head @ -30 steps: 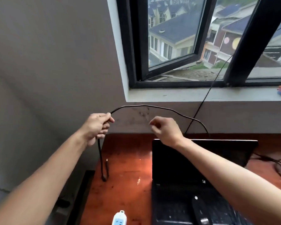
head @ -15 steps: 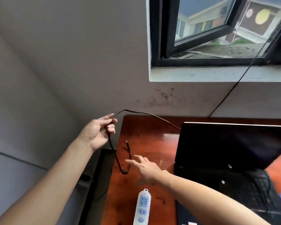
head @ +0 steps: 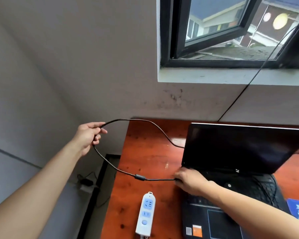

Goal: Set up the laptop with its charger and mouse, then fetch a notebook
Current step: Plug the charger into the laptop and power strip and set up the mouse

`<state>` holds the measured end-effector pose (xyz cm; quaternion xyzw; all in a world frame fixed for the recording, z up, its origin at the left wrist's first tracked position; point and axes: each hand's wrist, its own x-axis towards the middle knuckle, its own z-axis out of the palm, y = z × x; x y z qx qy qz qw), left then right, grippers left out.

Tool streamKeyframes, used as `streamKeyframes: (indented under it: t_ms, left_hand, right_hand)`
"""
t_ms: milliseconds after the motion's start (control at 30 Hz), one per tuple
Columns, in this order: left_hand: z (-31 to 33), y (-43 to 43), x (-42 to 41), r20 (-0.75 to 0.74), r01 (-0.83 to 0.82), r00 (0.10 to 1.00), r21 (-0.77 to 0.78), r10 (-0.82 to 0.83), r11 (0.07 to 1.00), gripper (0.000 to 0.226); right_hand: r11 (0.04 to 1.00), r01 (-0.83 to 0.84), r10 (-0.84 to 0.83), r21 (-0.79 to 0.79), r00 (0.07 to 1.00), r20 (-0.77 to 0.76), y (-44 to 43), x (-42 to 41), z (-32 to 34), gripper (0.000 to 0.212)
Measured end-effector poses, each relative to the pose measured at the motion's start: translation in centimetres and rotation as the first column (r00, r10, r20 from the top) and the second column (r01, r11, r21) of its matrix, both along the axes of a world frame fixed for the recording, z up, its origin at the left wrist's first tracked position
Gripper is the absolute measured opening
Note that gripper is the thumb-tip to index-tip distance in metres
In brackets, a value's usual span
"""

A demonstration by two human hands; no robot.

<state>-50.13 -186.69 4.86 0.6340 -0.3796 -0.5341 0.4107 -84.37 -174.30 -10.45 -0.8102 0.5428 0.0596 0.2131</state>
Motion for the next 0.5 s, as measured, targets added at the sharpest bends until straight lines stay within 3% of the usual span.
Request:
streamKeyframes:
  t_ms: [133,300,500]
  left_hand:
    - [-3.9,-2.2,-0.2,0.184,0.006,0.983,0.014,-0.008,1.0,0.035]
    - [-9.5,-5.3,-4.2,0.312,0.147,0.938,0.029,-0.149,0.989,0.037]
    - [-13.6,-6.0,-7.2,0.479,0.39,0.778,0.14,-0.407,0.91,0.054]
  right_hand:
    - [0.998,0.046,-0.049,-0.04,0.997,-0.068,3.3,-1.8,0.2,0.035]
    - [0.971,0.215,-0.204,0.106,0.974,-0.101,5.4,0.3,-0.2,0.038]
    - [0.835,0.498,-0.498,0.233,0.865,-0.06,4.8,4.7,-2.4,0.035]
